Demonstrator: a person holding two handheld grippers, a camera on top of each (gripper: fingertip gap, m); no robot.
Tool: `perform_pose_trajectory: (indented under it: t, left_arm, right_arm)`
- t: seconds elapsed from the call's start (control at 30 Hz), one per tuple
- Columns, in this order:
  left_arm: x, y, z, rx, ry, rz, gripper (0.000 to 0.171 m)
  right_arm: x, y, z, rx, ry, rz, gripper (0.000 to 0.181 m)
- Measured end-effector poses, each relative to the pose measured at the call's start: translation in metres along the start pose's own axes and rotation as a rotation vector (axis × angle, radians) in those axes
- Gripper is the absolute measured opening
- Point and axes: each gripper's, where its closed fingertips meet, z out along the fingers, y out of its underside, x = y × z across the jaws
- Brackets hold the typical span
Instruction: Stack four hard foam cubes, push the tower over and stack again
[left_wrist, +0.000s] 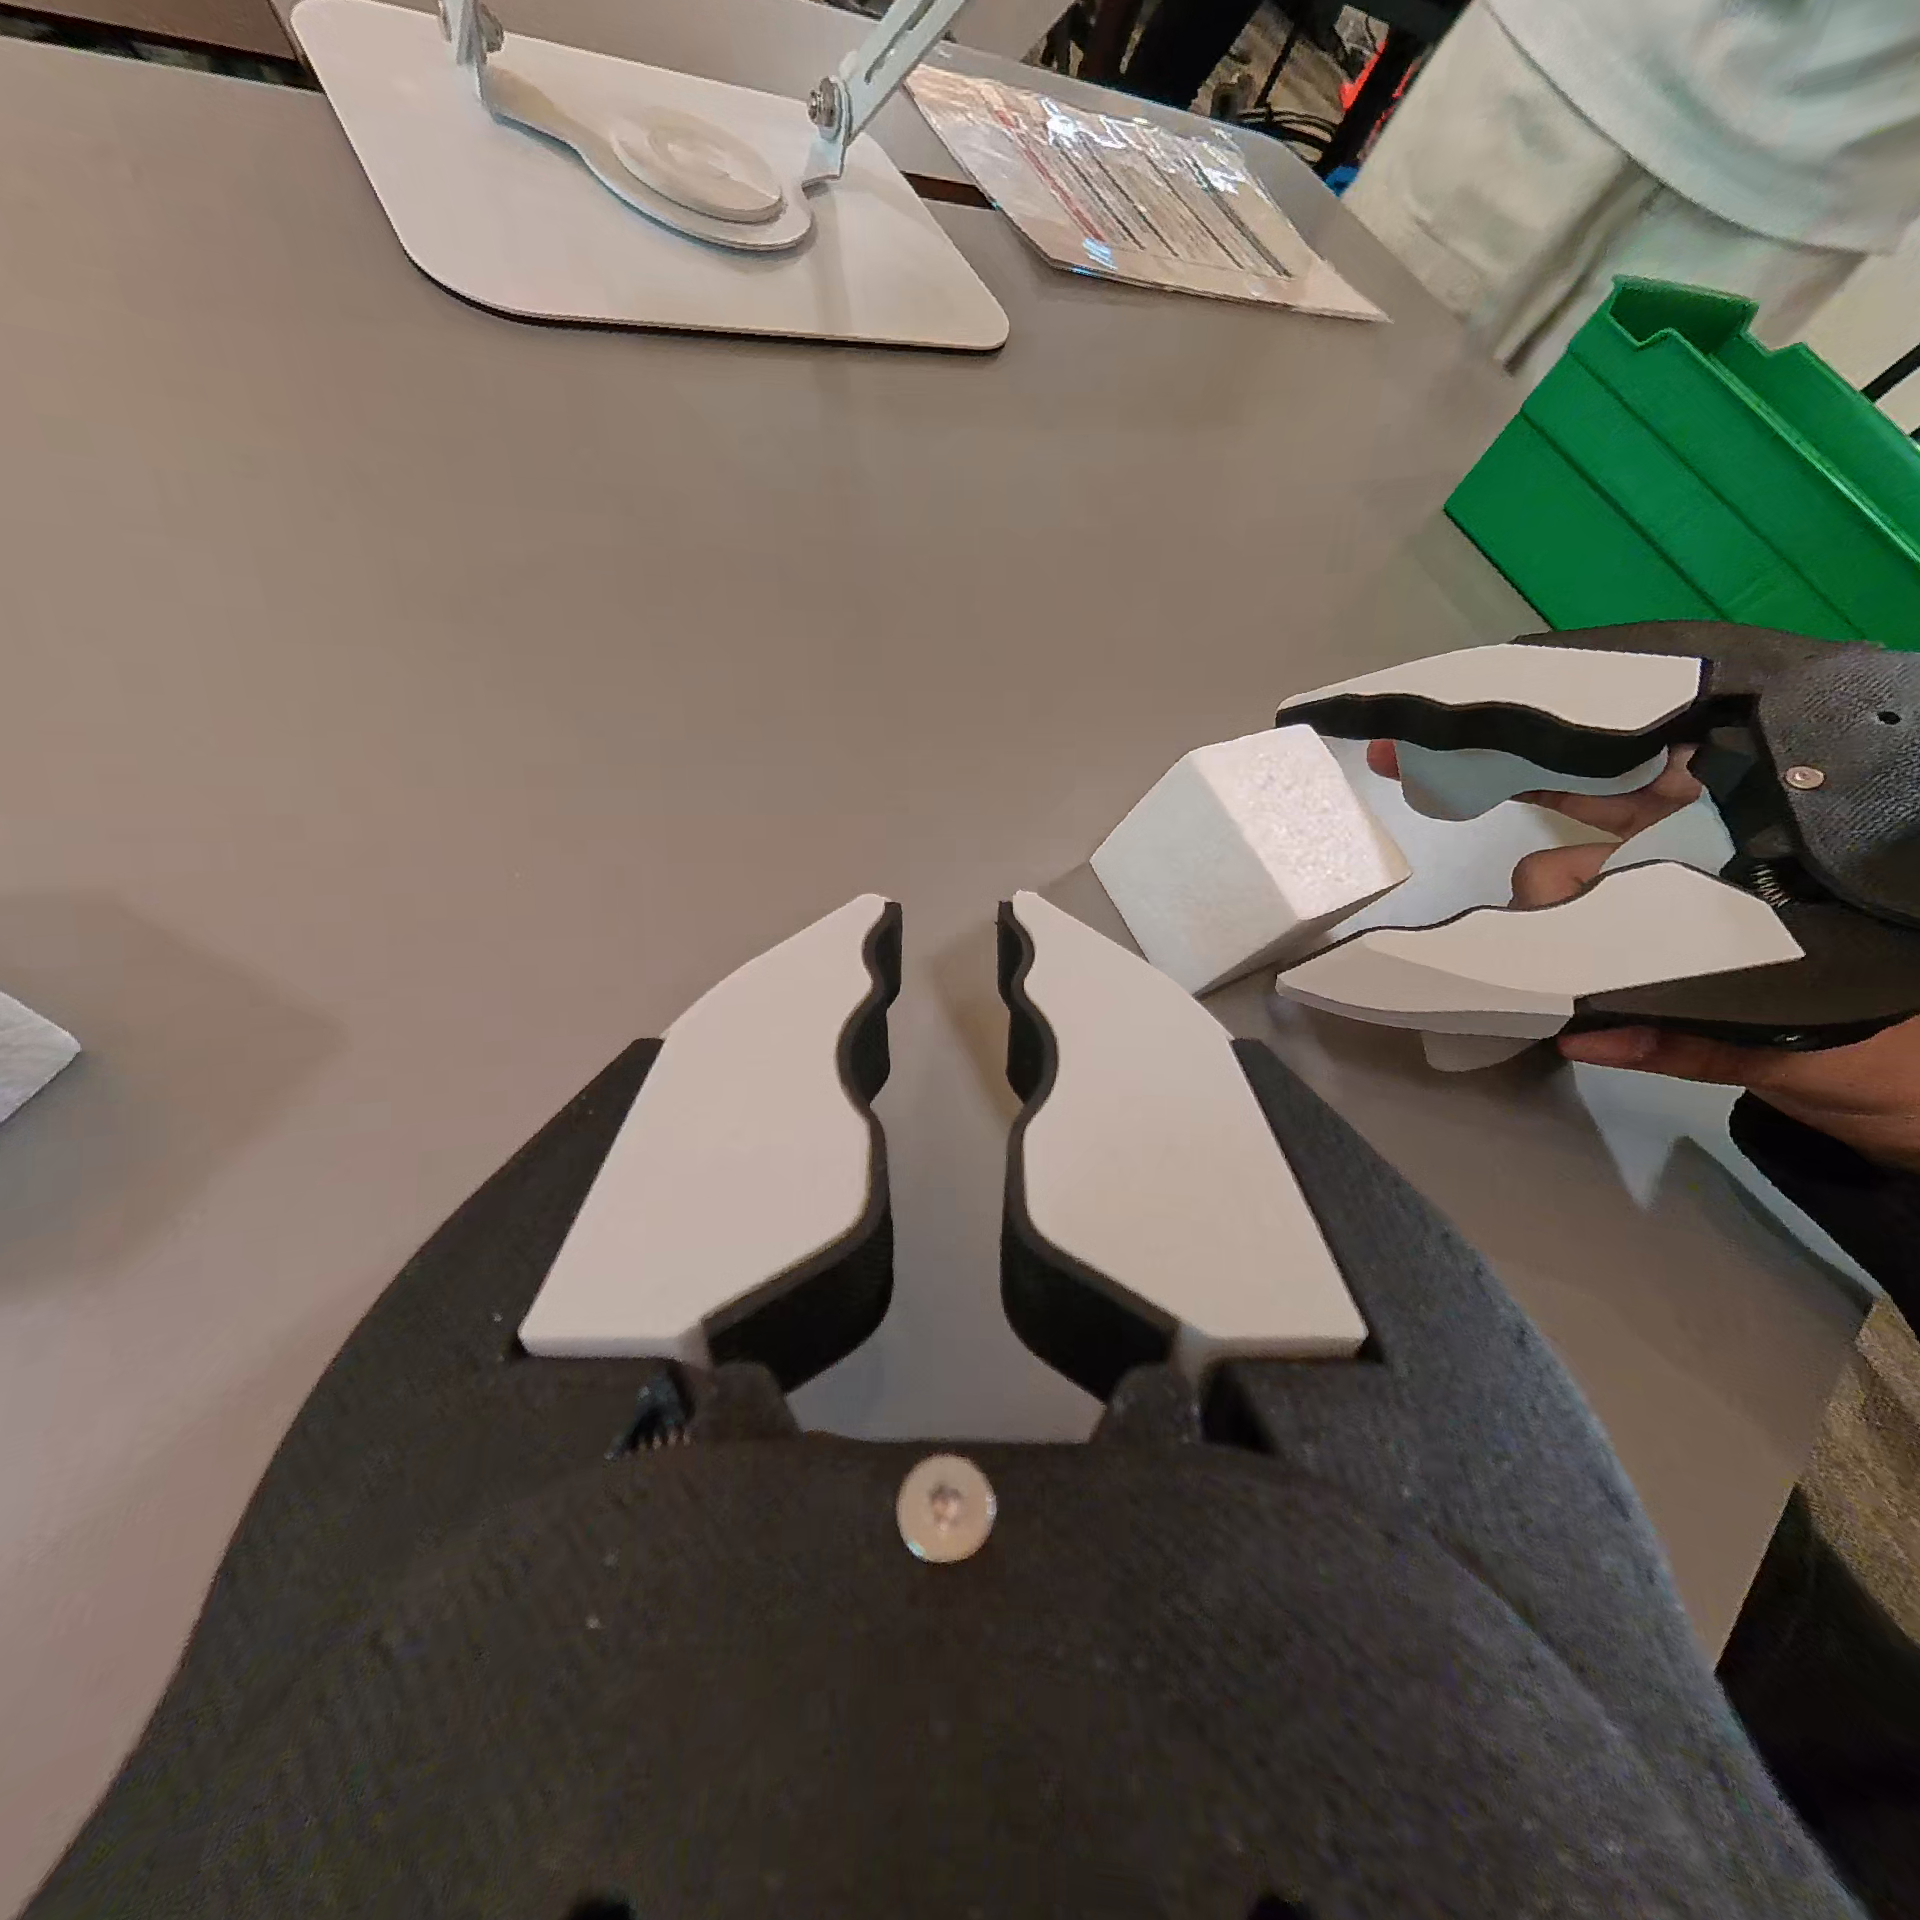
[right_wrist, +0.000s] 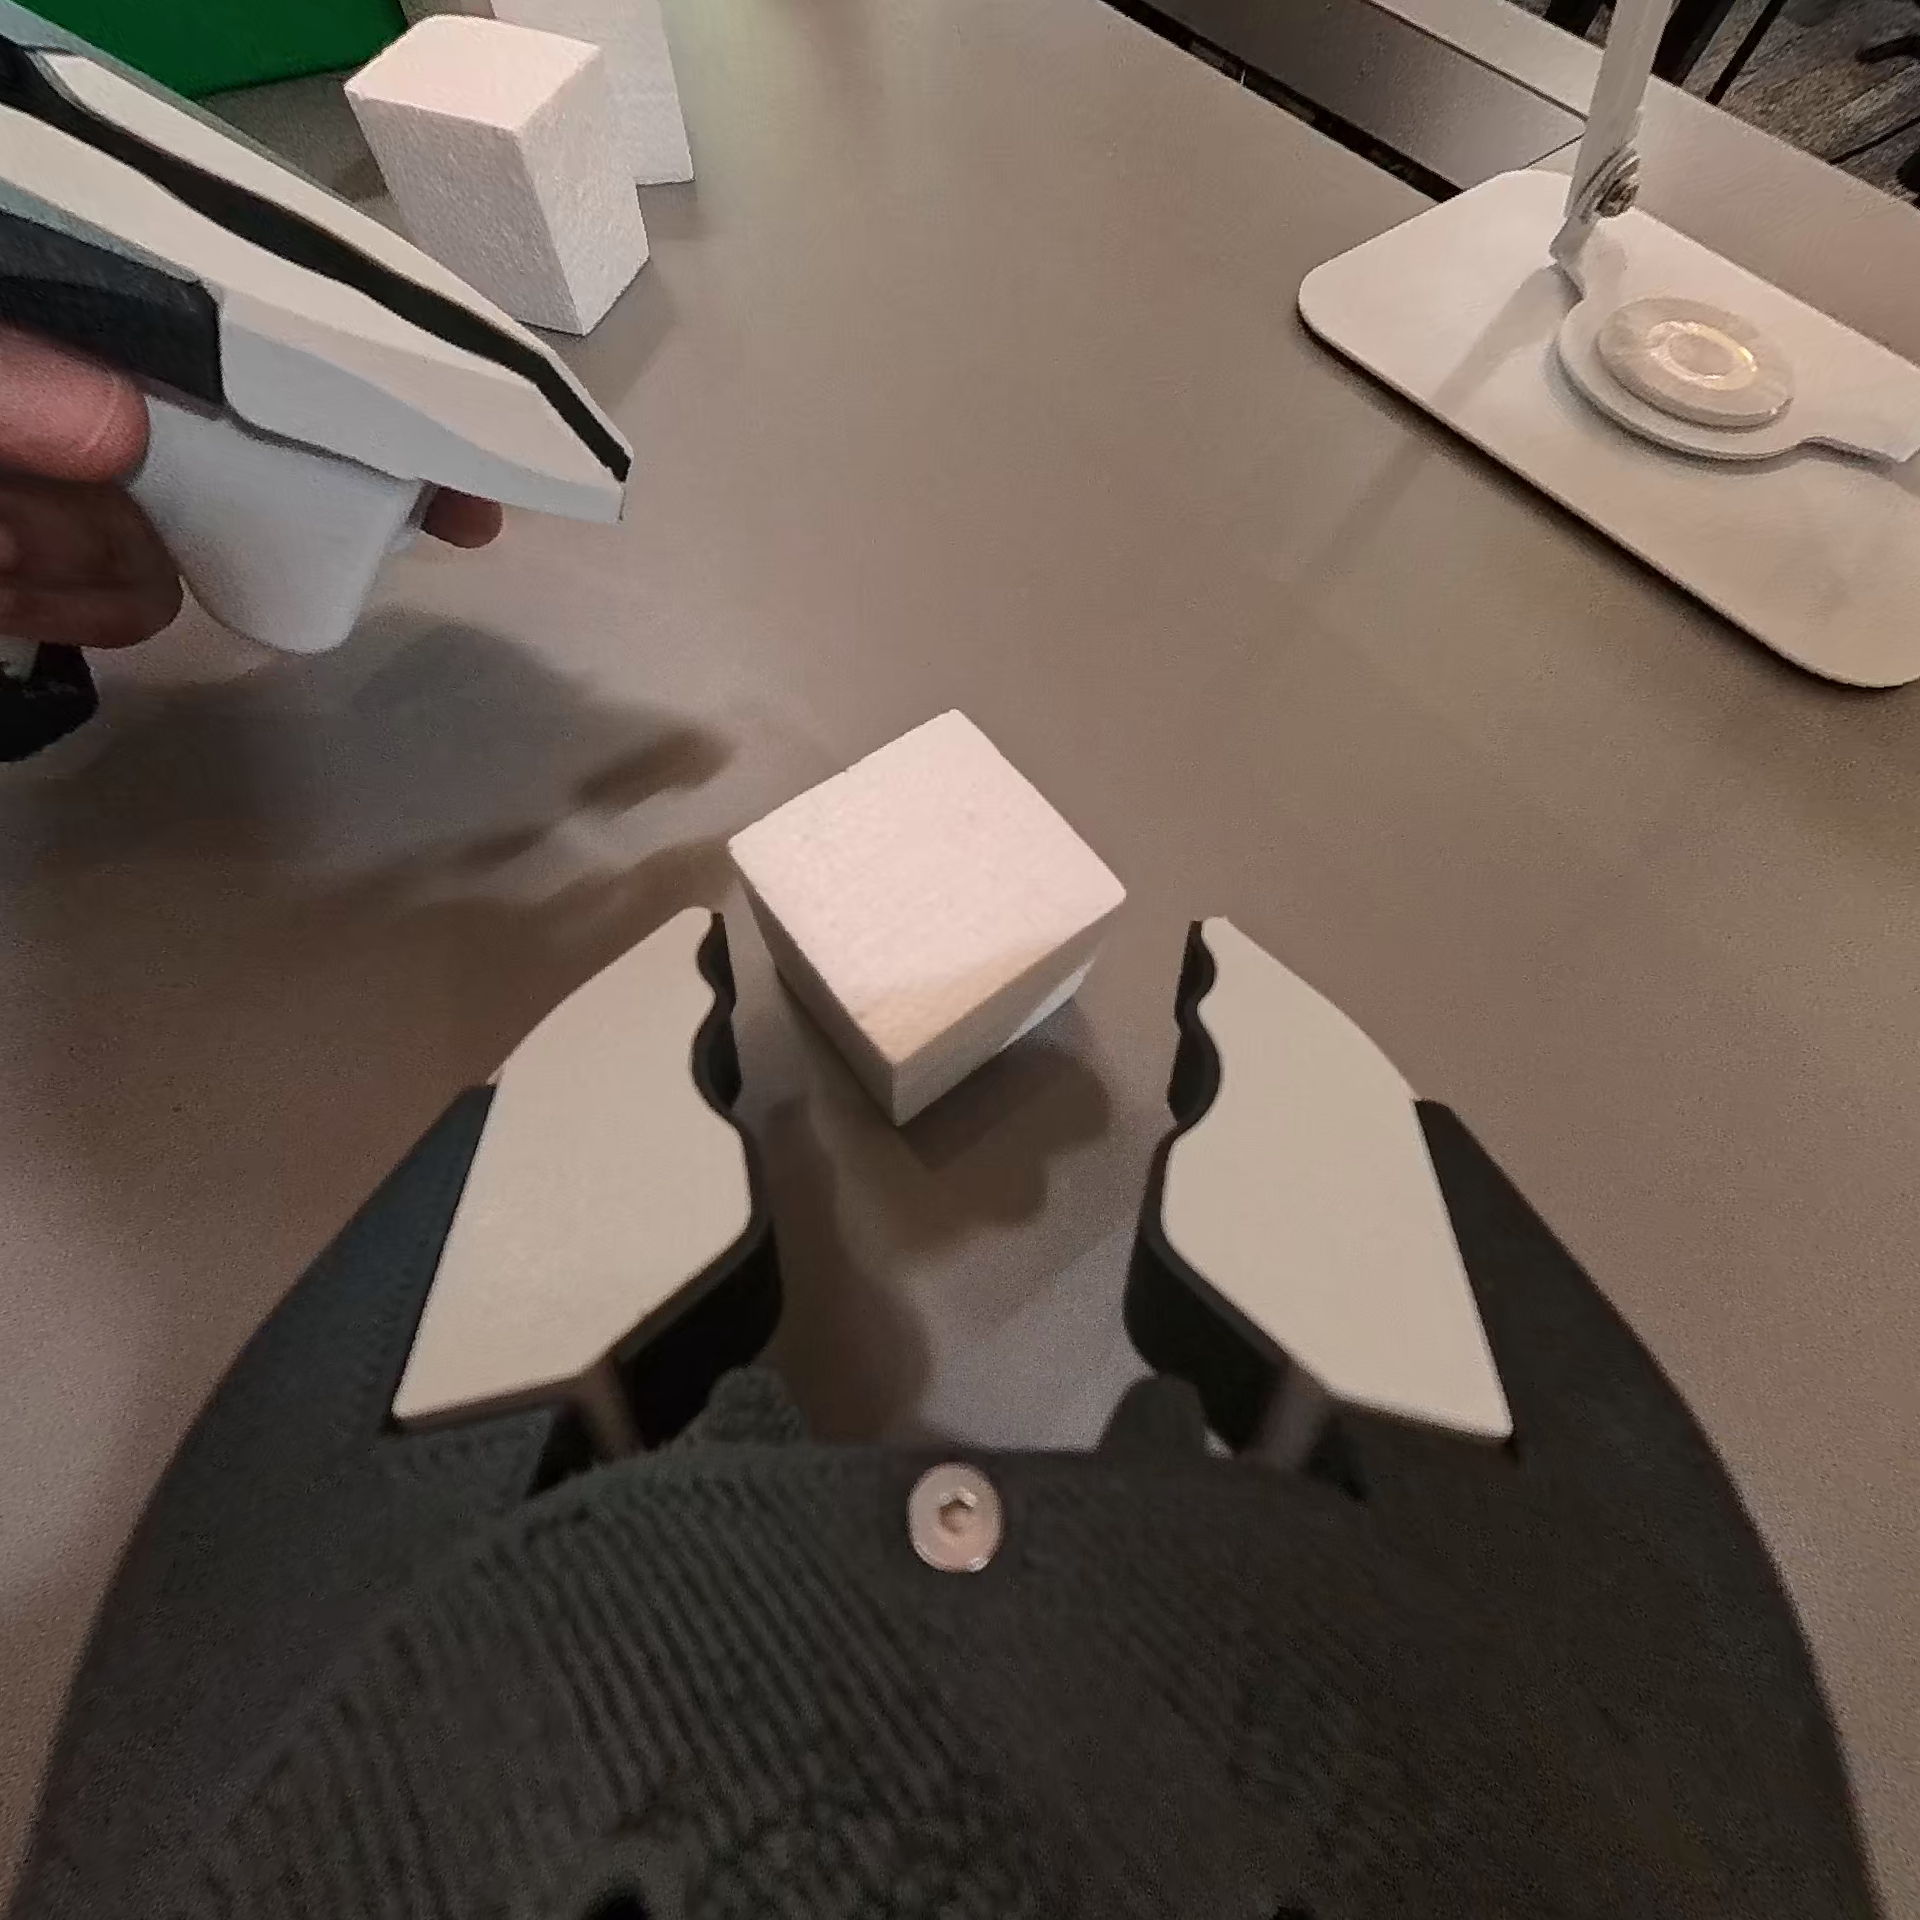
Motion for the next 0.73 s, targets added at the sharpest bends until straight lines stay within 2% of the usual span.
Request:
perform_pose_trajectory:
  t: [0.73]
  left_arm:
    - [0.0,0.0025,0.0011,-0.012,-0.011,0.033,0.019]
  right_arm:
    - [0.0049,-0.0018,-0.0045,0.006,-0.001,0.028,0.088]
